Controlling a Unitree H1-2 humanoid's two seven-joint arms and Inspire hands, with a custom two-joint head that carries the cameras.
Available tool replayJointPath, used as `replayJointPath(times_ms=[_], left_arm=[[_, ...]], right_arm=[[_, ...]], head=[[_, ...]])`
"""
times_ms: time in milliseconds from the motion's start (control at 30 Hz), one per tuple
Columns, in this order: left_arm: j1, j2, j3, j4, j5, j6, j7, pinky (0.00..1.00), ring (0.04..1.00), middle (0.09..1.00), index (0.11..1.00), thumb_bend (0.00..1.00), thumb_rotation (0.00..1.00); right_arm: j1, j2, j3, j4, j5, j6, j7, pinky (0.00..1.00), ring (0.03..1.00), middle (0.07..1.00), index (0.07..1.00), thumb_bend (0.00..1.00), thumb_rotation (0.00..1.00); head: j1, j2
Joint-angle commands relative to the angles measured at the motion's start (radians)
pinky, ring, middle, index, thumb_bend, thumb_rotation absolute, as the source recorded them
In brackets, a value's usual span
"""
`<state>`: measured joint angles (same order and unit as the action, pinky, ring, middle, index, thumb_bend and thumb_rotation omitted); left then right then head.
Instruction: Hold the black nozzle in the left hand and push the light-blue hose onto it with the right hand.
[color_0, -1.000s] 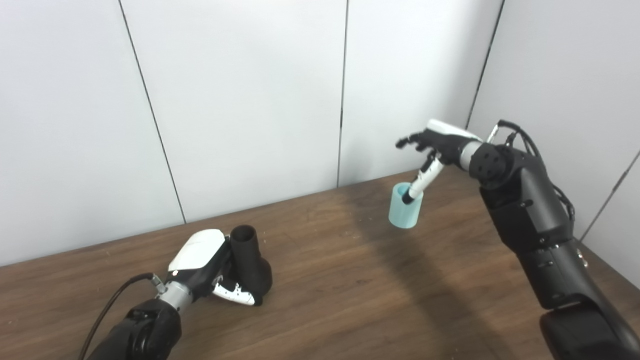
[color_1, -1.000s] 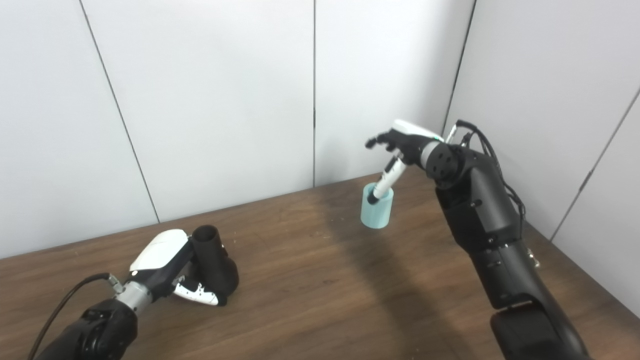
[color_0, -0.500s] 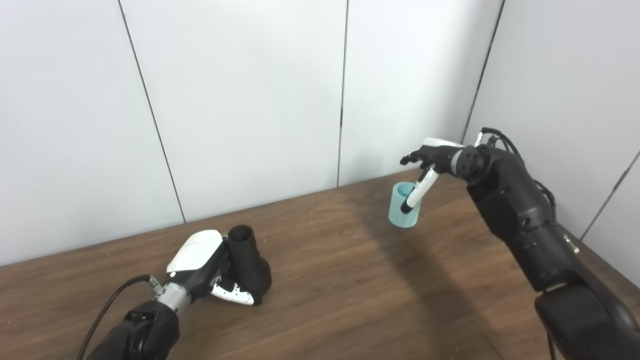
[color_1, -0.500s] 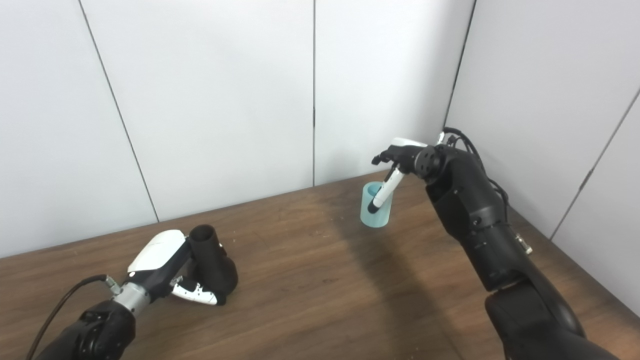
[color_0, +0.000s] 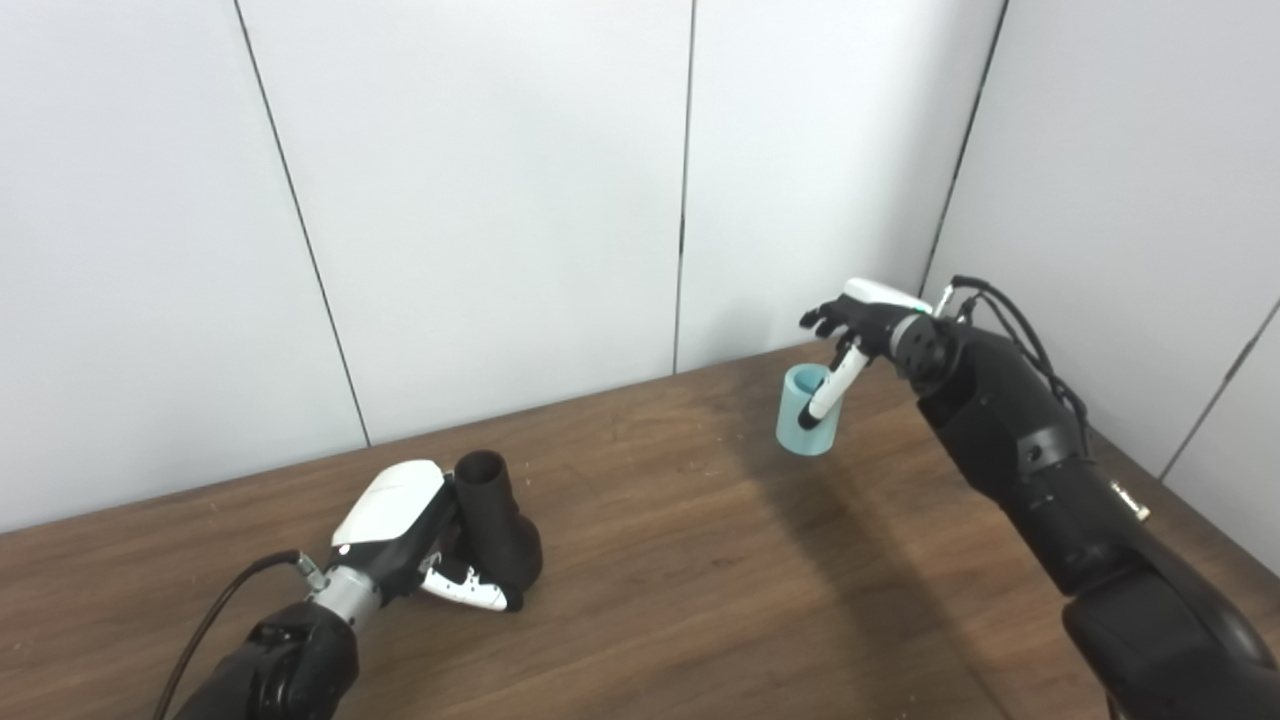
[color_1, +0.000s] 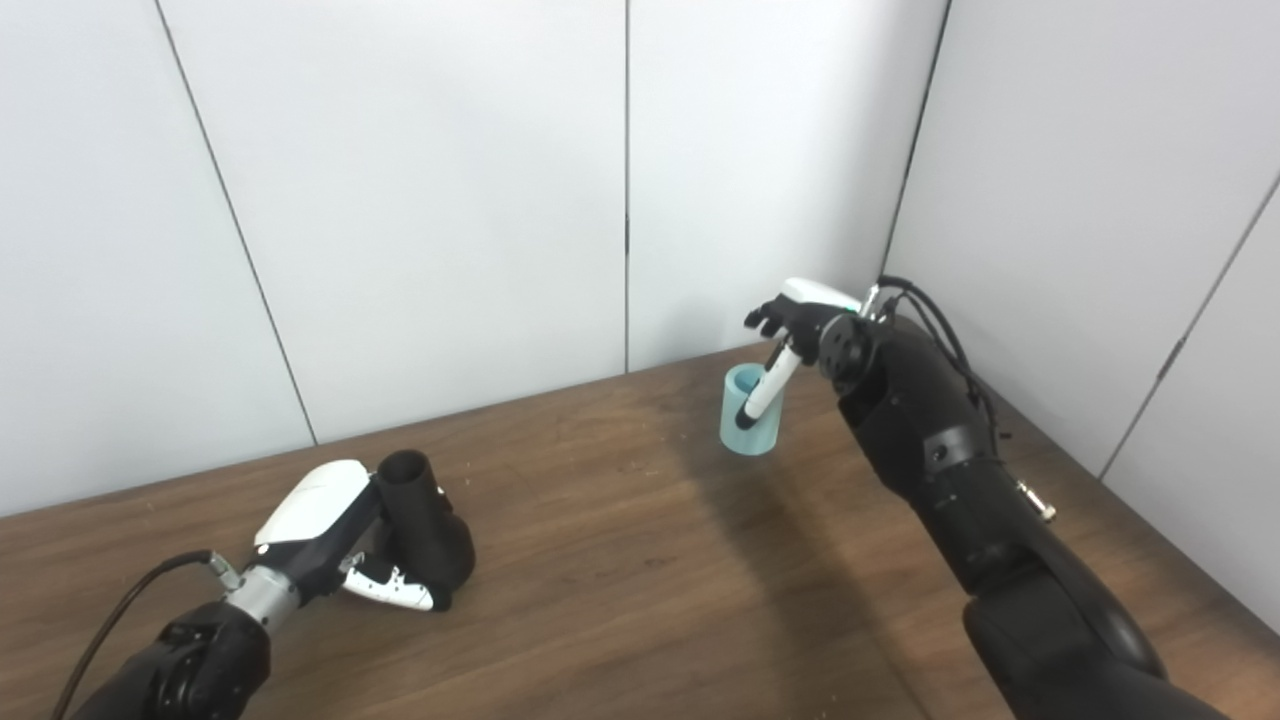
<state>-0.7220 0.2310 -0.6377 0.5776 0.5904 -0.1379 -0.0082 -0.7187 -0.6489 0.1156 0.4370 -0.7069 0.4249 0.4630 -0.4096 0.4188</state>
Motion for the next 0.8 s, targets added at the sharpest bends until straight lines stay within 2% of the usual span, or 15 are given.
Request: replayJointPath(times_ms=[0, 67, 100, 333, 600, 767], left_arm=[[0.133, 0.032, -0.070, 0.058, 0.063, 0.059, -0.140, 0.61, 0.507, 0.496, 0.478, 0.53, 0.00], [0.134, 0.035, -0.068, 0.051, 0.061, 0.058, -0.142, 0.63, 0.514, 0.497, 0.477, 0.53, 0.00], [0.133, 0.036, -0.067, 0.049, 0.061, 0.057, -0.142, 0.64, 0.514, 0.497, 0.477, 0.53, 0.00], [0.134, 0.041, -0.069, 0.043, 0.066, 0.057, -0.141, 0.59, 0.511, 0.495, 0.478, 0.53, 0.00], [0.136, 0.049, -0.069, 0.028, 0.066, 0.065, -0.151, 0.61, 0.514, 0.499, 0.475, 0.53, 0.00], [0.139, 0.055, -0.073, 0.017, 0.070, 0.074, -0.159, 0.59, 0.514, 0.496, 0.478, 0.53, 0.00]], right_arm=[[-0.046, -0.039, 0.008, -0.005, 0.010, -0.039, -0.047, 0.86, 0.769, 0.835, 0.828, 0.90, 0.11], [-0.047, -0.040, 0.015, 0.007, 0.024, -0.043, -0.055, 0.73, 0.776, 0.826, 0.811, 0.89, 0.10], [-0.046, -0.039, 0.018, 0.010, 0.029, -0.042, -0.062, 0.71, 0.781, 0.821, 0.806, 0.89, 0.10], [-0.039, -0.040, 0.045, 0.018, 0.038, -0.038, -0.091, 0.66, 0.764, 0.769, 0.772, 0.86, 0.09], [-0.032, -0.035, 0.055, 0.020, 0.064, -0.013, -0.092, 0.65, 0.745, 0.749, 0.739, 0.85, 0.05], [-0.032, -0.035, 0.069, 0.016, 0.057, -0.004, -0.100, 0.61, 0.689, 0.694, 0.716, 0.82, 0.03]], head=[[0.000, 0.003], [0.002, 0.006], [0.002, 0.007], [0.003, 0.016], [0.005, 0.026], [0.007, 0.034]])
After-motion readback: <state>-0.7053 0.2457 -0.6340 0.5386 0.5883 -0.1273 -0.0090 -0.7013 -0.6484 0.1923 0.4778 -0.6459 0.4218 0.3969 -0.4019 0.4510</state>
